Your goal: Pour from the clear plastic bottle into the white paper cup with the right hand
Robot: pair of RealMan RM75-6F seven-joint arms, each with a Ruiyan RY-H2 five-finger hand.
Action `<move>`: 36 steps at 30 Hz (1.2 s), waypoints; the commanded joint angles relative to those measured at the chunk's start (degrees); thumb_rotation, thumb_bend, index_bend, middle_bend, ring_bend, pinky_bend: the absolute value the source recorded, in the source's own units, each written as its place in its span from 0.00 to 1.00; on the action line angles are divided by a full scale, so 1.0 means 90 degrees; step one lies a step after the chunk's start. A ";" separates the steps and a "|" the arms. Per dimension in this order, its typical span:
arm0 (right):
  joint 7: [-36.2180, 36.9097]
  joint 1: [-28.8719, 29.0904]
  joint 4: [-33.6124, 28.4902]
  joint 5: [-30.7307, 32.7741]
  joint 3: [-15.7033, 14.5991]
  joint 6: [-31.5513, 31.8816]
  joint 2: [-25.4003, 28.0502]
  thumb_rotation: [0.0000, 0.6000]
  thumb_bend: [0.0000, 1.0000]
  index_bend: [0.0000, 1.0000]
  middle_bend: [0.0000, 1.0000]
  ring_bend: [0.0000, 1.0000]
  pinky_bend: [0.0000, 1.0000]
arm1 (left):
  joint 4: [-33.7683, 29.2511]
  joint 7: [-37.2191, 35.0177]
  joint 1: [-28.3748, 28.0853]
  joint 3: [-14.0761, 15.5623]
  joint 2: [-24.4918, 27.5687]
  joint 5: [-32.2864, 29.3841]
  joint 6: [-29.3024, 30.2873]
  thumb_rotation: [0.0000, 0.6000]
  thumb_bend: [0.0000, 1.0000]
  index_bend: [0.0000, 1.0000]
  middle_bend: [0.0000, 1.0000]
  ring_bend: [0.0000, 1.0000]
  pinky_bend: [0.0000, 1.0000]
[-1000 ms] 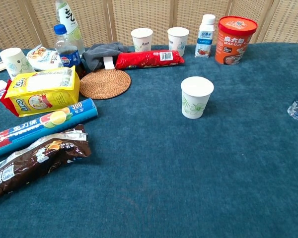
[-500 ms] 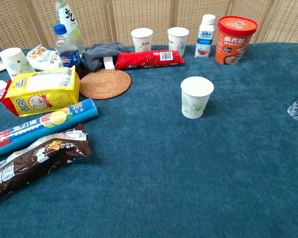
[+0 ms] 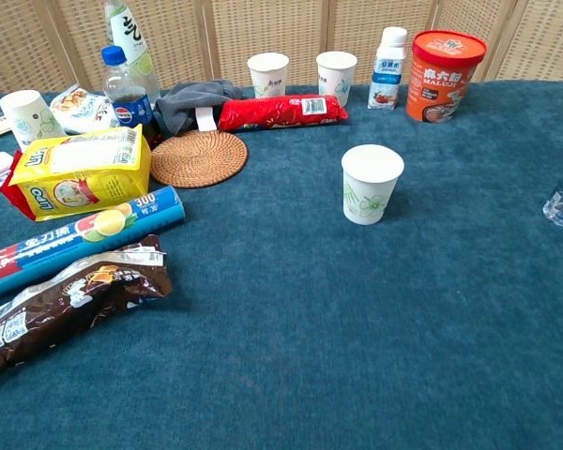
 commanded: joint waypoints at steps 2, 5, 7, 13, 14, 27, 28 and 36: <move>-0.0018 0.0007 0.0075 0.0034 0.0005 -0.0019 -0.0062 0.97 0.05 0.00 0.00 0.00 0.00 | 0.0002 0.0000 -0.0005 0.0007 0.0000 0.0008 -0.0002 0.75 0.51 0.12 0.10 0.08 0.05; 0.0016 0.0004 0.0164 0.0060 0.0018 -0.0017 -0.0114 0.97 0.05 0.00 0.00 0.00 0.00 | -0.0003 -0.0001 0.0005 0.0014 0.0013 0.0014 0.0017 0.76 0.51 0.12 0.10 0.08 0.05; 0.0057 0.0003 0.0233 0.0079 0.0036 -0.0013 -0.0150 0.98 0.05 0.00 0.00 0.00 0.00 | -0.0009 -0.0007 0.0014 0.0019 0.0023 0.0014 0.0032 0.76 0.51 0.12 0.10 0.08 0.05; 0.0217 0.0024 0.0425 0.0099 0.0075 -0.0011 -0.0297 0.98 0.05 0.00 0.00 0.00 0.00 | -0.0064 0.0016 0.0037 0.0037 0.0097 0.0053 0.0080 0.76 0.51 0.12 0.11 0.08 0.05; 0.0227 0.0037 0.0459 0.0095 0.0072 -0.0032 -0.0325 0.98 0.05 0.00 0.00 0.00 0.00 | -0.0076 0.0017 0.0044 0.0038 0.0109 0.0062 0.0098 0.76 0.51 0.12 0.11 0.08 0.05; 0.0338 0.0153 0.0744 0.0032 0.0055 -0.0134 -0.0555 1.00 0.05 0.00 0.00 0.00 0.00 | -0.0110 0.0040 0.0073 0.0066 0.0175 0.0089 0.0138 0.76 0.51 0.12 0.11 0.08 0.05; 0.0344 0.0161 0.0764 0.0032 0.0053 -0.0145 -0.0574 1.00 0.05 0.00 0.00 0.00 0.00 | -0.0110 0.0038 0.0072 0.0066 0.0177 0.0087 0.0137 0.76 0.51 0.12 0.11 0.08 0.05; 0.0368 0.0269 0.0926 0.0039 0.0054 -0.0286 -0.0724 1.00 0.05 0.00 0.00 0.00 0.00 | -0.0104 0.0028 0.0078 0.0071 0.0204 0.0053 0.0129 0.76 0.51 0.12 0.11 0.08 0.05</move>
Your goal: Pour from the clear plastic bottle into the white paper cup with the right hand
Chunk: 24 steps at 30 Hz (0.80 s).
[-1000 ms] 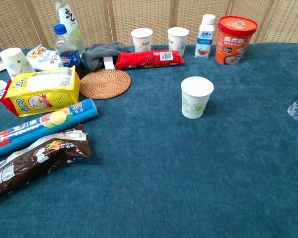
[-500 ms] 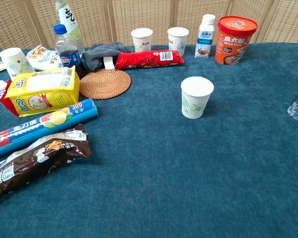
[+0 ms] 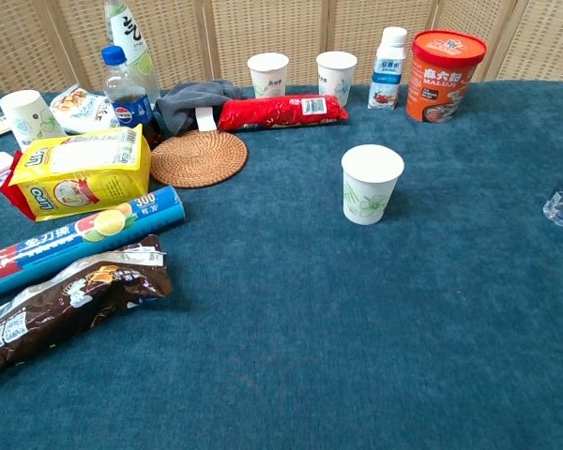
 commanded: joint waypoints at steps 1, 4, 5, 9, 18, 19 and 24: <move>0.0001 0.0038 0.0034 -0.0002 0.0002 -0.0042 -0.0036 1.00 0.05 0.00 0.00 0.00 0.00 | -0.0002 0.0000 0.0003 -0.0001 0.0005 -0.0007 0.0005 0.76 0.51 0.12 0.11 0.08 0.05; 0.0000 0.0081 0.0063 -0.0012 0.0001 -0.0082 -0.0070 1.00 0.05 0.00 0.00 0.00 0.00 | -0.0002 0.0006 0.0003 0.0003 0.0005 -0.0011 -0.0003 0.76 0.51 0.12 0.11 0.08 0.05; 0.0001 0.0097 0.0074 -0.0013 0.0004 -0.0095 -0.0081 1.00 0.05 0.00 0.00 0.00 0.00 | -0.0001 0.0007 0.0003 0.0005 0.0003 -0.0015 -0.0008 0.76 0.51 0.12 0.11 0.08 0.05; -0.0001 0.0161 0.0090 -0.0029 0.0000 -0.0168 -0.0099 1.00 0.05 0.00 0.00 0.00 0.00 | 0.0017 -0.0004 0.0008 0.0006 -0.0003 -0.0038 -0.0012 0.75 0.51 0.12 0.11 0.08 0.05; -0.0007 0.0286 0.0052 -0.0011 0.0014 -0.0326 -0.0120 1.00 0.05 0.00 0.00 0.00 0.00 | 0.0078 -0.0055 0.0035 0.0013 -0.0018 -0.0086 0.0005 0.76 0.51 0.12 0.11 0.08 0.05; -0.0020 0.0298 0.0030 -0.0004 0.0019 -0.0344 -0.0111 1.00 0.05 0.00 0.00 0.00 0.00 | 0.0084 -0.0059 0.0038 0.0014 -0.0019 -0.0088 0.0007 0.76 0.51 0.12 0.11 0.08 0.05; -0.0098 0.0337 -0.0099 0.0044 0.0061 -0.0377 -0.0068 1.00 0.05 0.00 0.00 0.00 0.00 | 0.0113 -0.0082 0.0059 0.0019 -0.0027 -0.0096 0.0031 0.76 0.51 0.12 0.11 0.08 0.05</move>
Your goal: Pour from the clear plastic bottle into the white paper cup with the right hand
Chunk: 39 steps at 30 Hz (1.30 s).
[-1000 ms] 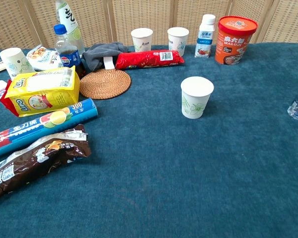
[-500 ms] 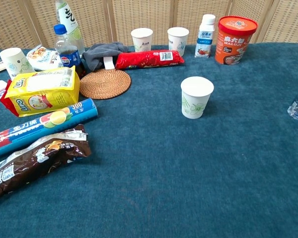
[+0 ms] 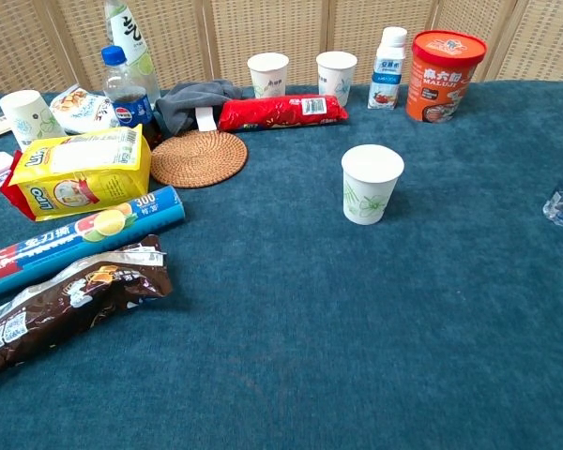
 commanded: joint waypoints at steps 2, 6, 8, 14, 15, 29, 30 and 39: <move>-0.0035 0.0028 -0.0049 0.0046 0.0039 -0.0026 0.0016 1.00 0.05 0.00 0.00 0.00 0.00 | 0.0018 -0.0015 0.0010 -0.0001 -0.0005 -0.0011 0.0011 0.76 0.51 0.12 0.11 0.08 0.05; 0.0013 0.0068 -0.0100 0.0099 0.0110 -0.0053 0.0037 1.00 0.06 0.00 0.00 0.00 0.00 | 0.0033 -0.0029 0.0023 0.0000 -0.0004 -0.0019 0.0025 0.76 0.51 0.12 0.11 0.08 0.05; -0.0028 0.0086 -0.0115 0.0141 0.0145 -0.0069 0.0035 1.00 0.06 0.00 0.00 0.00 0.00 | 0.0047 -0.0047 0.0035 0.0000 -0.0010 -0.0026 0.0041 0.76 0.51 0.12 0.11 0.08 0.05; -0.0013 0.0115 -0.0192 0.0229 0.0190 -0.0182 0.0058 1.00 0.11 0.11 0.16 0.01 0.01 | 0.0098 -0.0090 0.0058 0.0008 -0.0022 -0.0042 0.0055 0.76 0.51 0.12 0.11 0.08 0.05; -0.0009 0.0114 -0.0195 0.0248 0.0198 -0.0194 0.0052 1.00 0.11 0.15 0.20 0.03 0.04 | 0.0105 -0.0098 0.0061 0.0007 -0.0024 -0.0043 0.0061 0.76 0.51 0.12 0.11 0.08 0.05; 0.0115 0.0089 -0.0132 0.0308 0.0228 -0.0263 0.0017 1.00 0.15 0.35 0.38 0.21 0.24 | 0.0133 -0.0114 0.0059 -0.0014 -0.0034 -0.0058 0.0060 0.76 0.51 0.12 0.11 0.08 0.05; 0.0120 0.0090 -0.0123 0.0308 0.0224 -0.0277 0.0012 1.00 0.15 0.36 0.38 0.21 0.25 | 0.0131 -0.0106 0.0056 -0.0015 -0.0033 -0.0059 0.0054 0.76 0.51 0.12 0.11 0.08 0.05; 0.0160 0.0106 -0.0032 0.0338 0.0250 -0.0342 -0.0058 1.00 0.18 0.49 0.50 0.31 0.35 | 0.0099 -0.0077 0.0055 -0.0031 -0.0009 -0.0072 0.0058 0.75 0.51 0.12 0.11 0.08 0.05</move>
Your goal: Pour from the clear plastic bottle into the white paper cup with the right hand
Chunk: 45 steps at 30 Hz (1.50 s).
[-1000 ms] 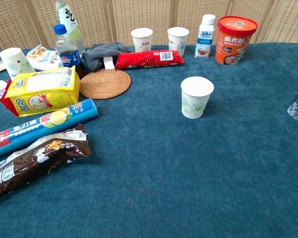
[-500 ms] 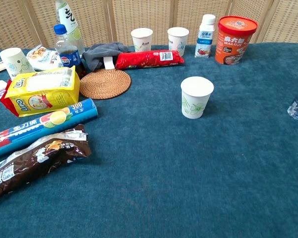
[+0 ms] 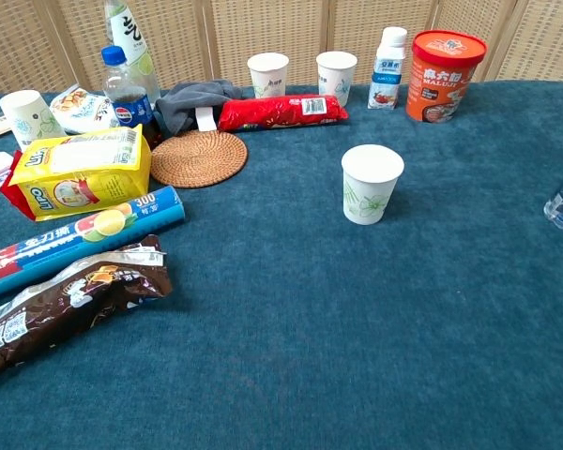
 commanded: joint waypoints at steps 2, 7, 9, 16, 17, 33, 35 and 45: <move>0.0017 0.0008 0.0011 -0.0019 0.0005 -0.0004 0.0003 1.00 0.19 0.52 0.53 0.34 0.39 | 0.0000 0.0006 0.0004 -0.0008 -0.0003 0.0002 0.0016 0.76 0.51 0.12 0.11 0.08 0.05; 0.0020 0.0015 -0.0004 -0.0045 0.0002 -0.0011 0.0025 1.00 0.20 0.58 0.57 0.38 0.43 | 0.0018 -0.0002 0.0005 -0.0002 -0.0021 0.0004 0.0005 0.76 0.51 0.12 0.11 0.08 0.05; -0.0015 0.0011 -0.0023 -0.0052 0.0009 0.0019 0.0033 1.00 0.19 0.59 0.58 0.39 0.44 | 0.0032 -0.0011 0.0008 -0.0006 -0.0029 -0.0005 0.0011 0.75 0.51 0.12 0.11 0.08 0.05; -0.0188 -0.0006 -0.0125 -0.0041 0.0068 0.0172 0.0055 1.00 0.21 0.65 0.64 0.44 0.50 | 0.0068 -0.0034 -0.0002 -0.0022 -0.0053 0.0002 0.0015 0.76 0.51 0.12 0.11 0.08 0.05; -0.0206 -0.0009 -0.0142 -0.0042 0.0074 0.0191 0.0064 1.00 0.22 0.65 0.64 0.45 0.50 | 0.0070 -0.0034 -0.0003 -0.0026 -0.0059 0.0004 0.0020 0.75 0.51 0.12 0.11 0.08 0.05; -0.0714 0.0019 -0.0792 -0.0231 0.0138 0.0532 0.0451 1.00 0.23 0.70 0.69 0.50 0.57 | 0.0012 0.0028 -0.0071 -0.0136 -0.0057 0.0031 0.0067 0.76 0.51 0.13 0.13 0.10 0.07; -0.0862 0.0045 -0.0949 -0.0255 0.0144 0.0540 0.0563 1.00 0.24 0.70 0.70 0.52 0.58 | -0.0029 0.0048 -0.0087 -0.0153 -0.0037 0.0065 0.0080 0.76 0.51 0.13 0.13 0.10 0.07; -0.1891 0.0277 -0.1798 -0.0240 0.0143 0.0270 0.1147 1.00 0.24 0.71 0.70 0.53 0.59 | -0.0199 0.0050 -0.0178 -0.0219 0.0015 0.0088 0.0039 0.76 0.50 0.13 0.13 0.10 0.07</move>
